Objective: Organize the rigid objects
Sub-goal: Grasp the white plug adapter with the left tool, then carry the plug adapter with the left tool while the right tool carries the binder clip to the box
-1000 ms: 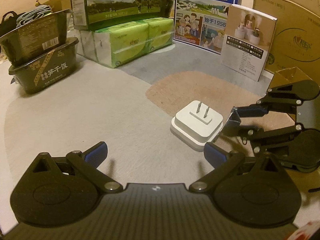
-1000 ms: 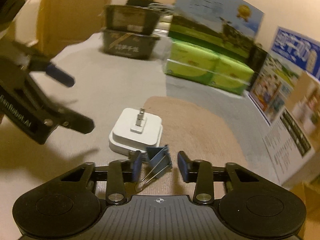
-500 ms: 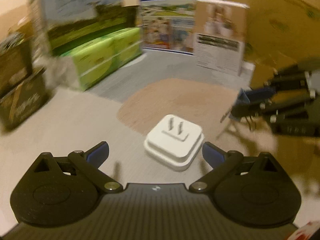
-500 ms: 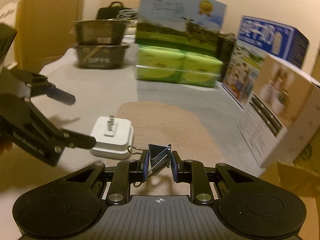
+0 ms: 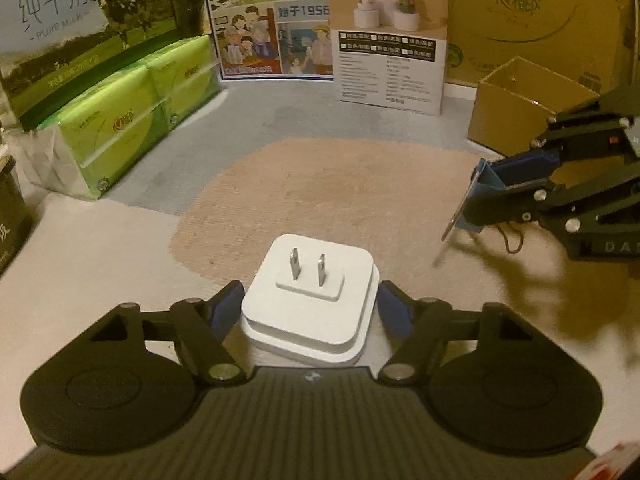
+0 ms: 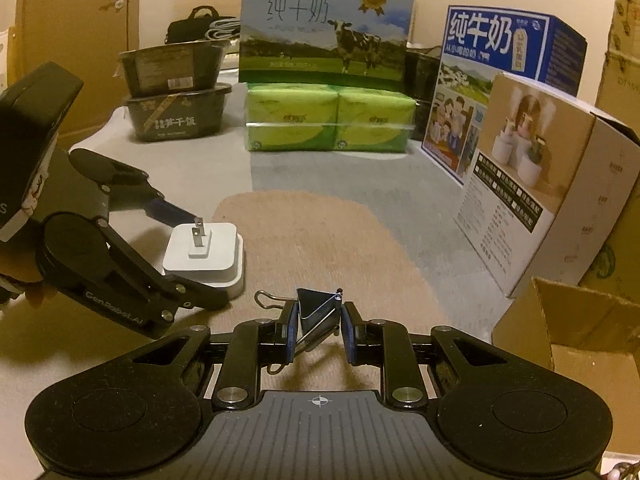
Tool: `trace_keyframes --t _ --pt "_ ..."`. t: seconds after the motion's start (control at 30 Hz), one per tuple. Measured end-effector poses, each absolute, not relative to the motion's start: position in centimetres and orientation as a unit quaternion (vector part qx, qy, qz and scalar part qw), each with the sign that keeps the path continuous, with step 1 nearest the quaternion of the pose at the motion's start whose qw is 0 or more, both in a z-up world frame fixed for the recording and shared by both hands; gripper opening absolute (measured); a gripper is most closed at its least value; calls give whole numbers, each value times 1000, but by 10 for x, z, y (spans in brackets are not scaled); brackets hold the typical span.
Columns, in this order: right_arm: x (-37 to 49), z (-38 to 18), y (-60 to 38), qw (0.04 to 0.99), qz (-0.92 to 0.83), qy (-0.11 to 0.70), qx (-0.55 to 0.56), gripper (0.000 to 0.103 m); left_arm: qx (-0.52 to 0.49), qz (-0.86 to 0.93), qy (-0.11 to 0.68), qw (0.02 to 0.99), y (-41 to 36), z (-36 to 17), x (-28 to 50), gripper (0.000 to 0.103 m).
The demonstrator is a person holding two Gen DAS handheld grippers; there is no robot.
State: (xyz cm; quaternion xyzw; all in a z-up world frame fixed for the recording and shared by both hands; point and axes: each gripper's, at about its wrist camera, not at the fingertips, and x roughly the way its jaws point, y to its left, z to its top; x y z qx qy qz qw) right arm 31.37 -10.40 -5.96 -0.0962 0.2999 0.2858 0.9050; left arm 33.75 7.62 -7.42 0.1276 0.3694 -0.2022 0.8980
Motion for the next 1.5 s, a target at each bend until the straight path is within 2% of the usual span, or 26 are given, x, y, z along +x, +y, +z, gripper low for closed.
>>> trace_keyframes --t 0.1,0.5,1.0,1.5 --pt "312 -59 -106 906 280 305 -87 23 107 -191 379 899 75 -71 333 63" --pt "264 -43 -132 910 250 327 -45 23 7 -81 404 911 66 -53 256 63" --pt "155 -15 -185 912 226 343 0 23 -29 -43 399 916 31 -16 138 62" --pt "88 17 -228 922 209 325 24 23 -50 -50 379 923 -9 13 74 62"
